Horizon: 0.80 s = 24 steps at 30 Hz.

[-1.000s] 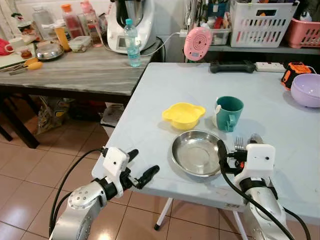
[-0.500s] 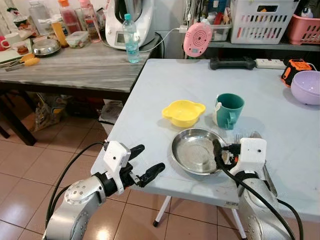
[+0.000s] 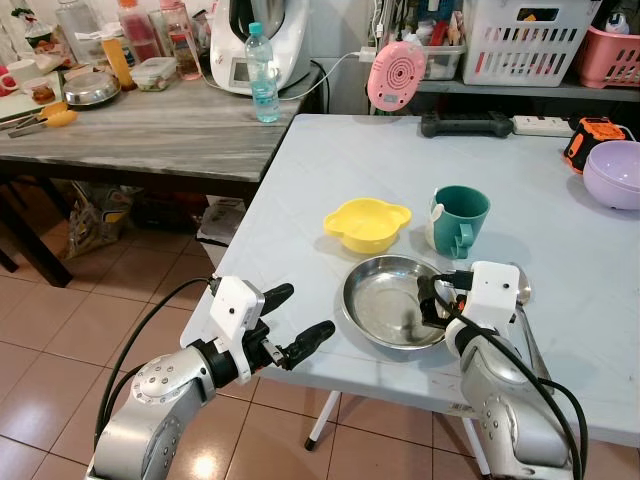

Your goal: Setting the table

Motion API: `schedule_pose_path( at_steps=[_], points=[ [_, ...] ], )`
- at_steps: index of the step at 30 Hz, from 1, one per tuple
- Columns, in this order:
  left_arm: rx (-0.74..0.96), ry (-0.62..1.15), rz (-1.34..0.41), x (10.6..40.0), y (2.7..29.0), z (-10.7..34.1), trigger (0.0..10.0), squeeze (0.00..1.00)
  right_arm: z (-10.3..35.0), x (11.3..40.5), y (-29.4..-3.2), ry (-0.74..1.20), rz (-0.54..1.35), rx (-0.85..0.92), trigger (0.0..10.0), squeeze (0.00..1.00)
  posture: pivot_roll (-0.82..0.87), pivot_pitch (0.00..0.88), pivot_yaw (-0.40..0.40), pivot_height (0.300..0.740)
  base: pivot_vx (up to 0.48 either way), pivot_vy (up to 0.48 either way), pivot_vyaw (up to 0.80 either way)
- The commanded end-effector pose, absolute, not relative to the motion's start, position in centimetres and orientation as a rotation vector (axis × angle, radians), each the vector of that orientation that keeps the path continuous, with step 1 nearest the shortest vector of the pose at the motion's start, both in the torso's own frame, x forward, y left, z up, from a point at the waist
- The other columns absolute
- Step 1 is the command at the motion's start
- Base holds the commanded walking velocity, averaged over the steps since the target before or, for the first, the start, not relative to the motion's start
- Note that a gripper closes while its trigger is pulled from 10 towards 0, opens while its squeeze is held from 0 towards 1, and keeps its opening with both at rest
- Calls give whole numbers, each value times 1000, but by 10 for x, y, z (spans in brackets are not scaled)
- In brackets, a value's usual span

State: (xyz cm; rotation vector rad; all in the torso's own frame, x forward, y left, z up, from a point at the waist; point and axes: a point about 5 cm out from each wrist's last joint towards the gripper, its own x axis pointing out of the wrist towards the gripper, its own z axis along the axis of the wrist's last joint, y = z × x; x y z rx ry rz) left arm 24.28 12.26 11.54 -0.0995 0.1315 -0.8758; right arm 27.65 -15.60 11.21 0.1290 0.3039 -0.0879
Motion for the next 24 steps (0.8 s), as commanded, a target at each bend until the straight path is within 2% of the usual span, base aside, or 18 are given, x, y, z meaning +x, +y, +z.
schedule_pose_path(
  at_steps=[1, 4, 5, 6, 7, 8, 9, 10, 15, 17, 18, 19, 20, 24],
  points=[
    [-88, 137, -873, 242, 126, 115, 10000, 0, 109, 279, -153, 338, -83, 143, 10000, 0, -160, 12, 49, 740, 0, 0, 0],
    [-89, 142, -874, 241, 125, 114, 10000, 0, 109, 281, -151, 349, -72, 161, 10000, 0, -160, 13, 46, 740, 0, 0, 0],
    [-91, 145, -874, 240, 125, 114, 10000, 0, 109, 282, -150, 353, -69, 170, 8078, 0, -158, 14, 46, 740, 0, 0, 0],
    [-92, 147, -874, 240, 125, 113, 10000, 0, 109, 283, -150, 358, -67, 178, 8078, 0, -158, 14, 46, 740, 0, 0, 0],
    [-91, 146, -874, 240, 125, 113, 10000, 0, 109, 283, -149, 365, -63, 184, 2863, 0, -158, 15, 46, 740, 0, 0, 0],
    [-91, 146, -874, 240, 125, 113, 10000, 0, 109, 283, -149, 365, -63, 184, 2863, 0, -158, 15, 46, 740, 0, 0, 0],
    [-90, 145, -874, 240, 125, 113, 10000, 0, 108, 283, -147, 377, -57, 190, 588, 0, -156, 15, 45, 740, 0, 0, 0],
    [-90, 145, -875, 240, 125, 113, 10000, 0, 108, 283, -147, 385, -58, 194, 0, 0, -156, 17, 45, 740, 0, 0, 0],
    [-89, 145, -879, 240, 125, 114, 10000, 0, 104, 282, -145, 437, -67, 239, 235, 0, -157, 17, 47, 740, 0, 0, 0],
    [-90, 146, -881, 239, 125, 113, 10000, 0, 102, 281, -146, 447, -73, 242, 4275, 0, -157, 19, 47, 740, 0, 0, 0],
    [-91, 146, -881, 239, 125, 114, 10000, 0, 102, 281, -147, 448, -77, 242, 4275, 0, -157, 19, 47, 740, 0, 0, 0],
    [-91, 147, -882, 239, 125, 114, 10000, 0, 104, 282, -148, 445, -84, 246, 5725, 0, -156, 19, 46, 740, 0, 0, 0],
    [-91, 148, -883, 239, 125, 114, 10000, 0, 105, 282, -148, 440, -83, 250, 10000, 0, -156, 19, 47, 740, 0, 0, 0],
    [-88, 148, -883, 239, 125, 114, 10000, 0, 111, 283, -150, 425, -87, 263, 10000, 0, -155, 18, 48, 740, 0, 0, 0]
  ],
)
